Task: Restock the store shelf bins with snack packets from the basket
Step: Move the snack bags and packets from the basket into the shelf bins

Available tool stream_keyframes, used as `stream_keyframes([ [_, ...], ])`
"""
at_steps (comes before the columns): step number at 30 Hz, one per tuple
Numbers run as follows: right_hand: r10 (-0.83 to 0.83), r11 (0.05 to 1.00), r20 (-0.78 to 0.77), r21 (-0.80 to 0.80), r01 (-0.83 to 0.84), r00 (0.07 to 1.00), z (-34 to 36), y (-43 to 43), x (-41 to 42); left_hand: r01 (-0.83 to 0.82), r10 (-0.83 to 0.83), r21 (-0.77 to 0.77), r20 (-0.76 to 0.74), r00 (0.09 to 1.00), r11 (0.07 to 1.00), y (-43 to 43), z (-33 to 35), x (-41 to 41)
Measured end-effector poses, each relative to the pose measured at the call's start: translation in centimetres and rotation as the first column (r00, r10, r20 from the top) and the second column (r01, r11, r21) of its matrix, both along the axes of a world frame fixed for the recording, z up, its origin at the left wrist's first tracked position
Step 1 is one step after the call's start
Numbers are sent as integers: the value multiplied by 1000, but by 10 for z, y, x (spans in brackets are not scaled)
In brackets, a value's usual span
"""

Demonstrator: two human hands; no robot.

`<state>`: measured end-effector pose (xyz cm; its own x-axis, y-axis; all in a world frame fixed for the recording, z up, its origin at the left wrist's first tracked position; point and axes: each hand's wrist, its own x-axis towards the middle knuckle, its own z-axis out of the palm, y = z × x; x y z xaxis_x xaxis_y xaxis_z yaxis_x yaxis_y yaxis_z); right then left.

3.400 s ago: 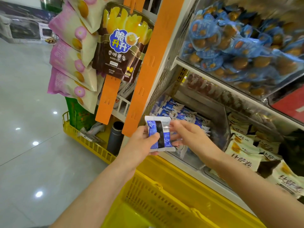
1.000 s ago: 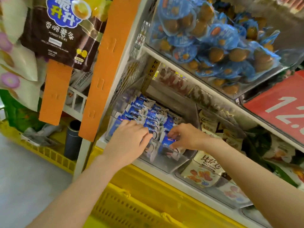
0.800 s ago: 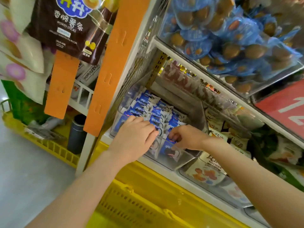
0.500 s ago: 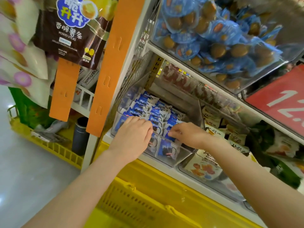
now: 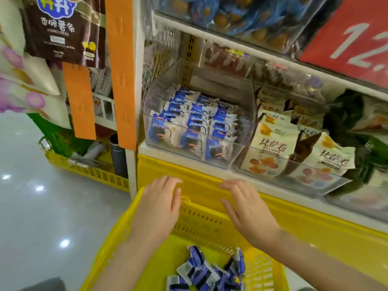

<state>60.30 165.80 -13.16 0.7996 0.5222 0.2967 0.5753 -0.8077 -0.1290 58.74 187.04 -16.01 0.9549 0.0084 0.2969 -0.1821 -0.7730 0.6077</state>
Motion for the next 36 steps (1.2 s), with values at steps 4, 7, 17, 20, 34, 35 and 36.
stream_keyframes([
  [4, -61, 988, -285, -155, 16, 957, -88, -7, -20, -200, 217, 107, -189, 958, 974, 24, -58, -23],
  [7, -114, 925, -526, -365, -103, 843, -162, -10, -34, -331, 360, 142, -336, 870, 933, 49, -94, -34],
  [17, -191, 975, -935, -216, -54, 298, -281, -6, -87, -503, 539, 195, -356, 763, 842, 66, -137, -40],
  [20, -155, 987, -967, -161, -15, 201, -290, -13, -91, -512, 557, 221, -315, 768, 830, 66, -140, -40],
  [34, -56, 912, -794, 206, 355, 605, -201, 13, -46, -351, 321, -69, -269, 908, 934, 30, -123, -52],
  [35, -34, 884, -786, 264, 385, 618, -189, 17, -45, -310, 248, -164, -319, 915, 936, 17, -122, -60],
  [36, -10, 851, -785, 319, 417, 620, -178, 21, -46, -277, 158, -266, -393, 906, 923, 3, -121, -68],
])
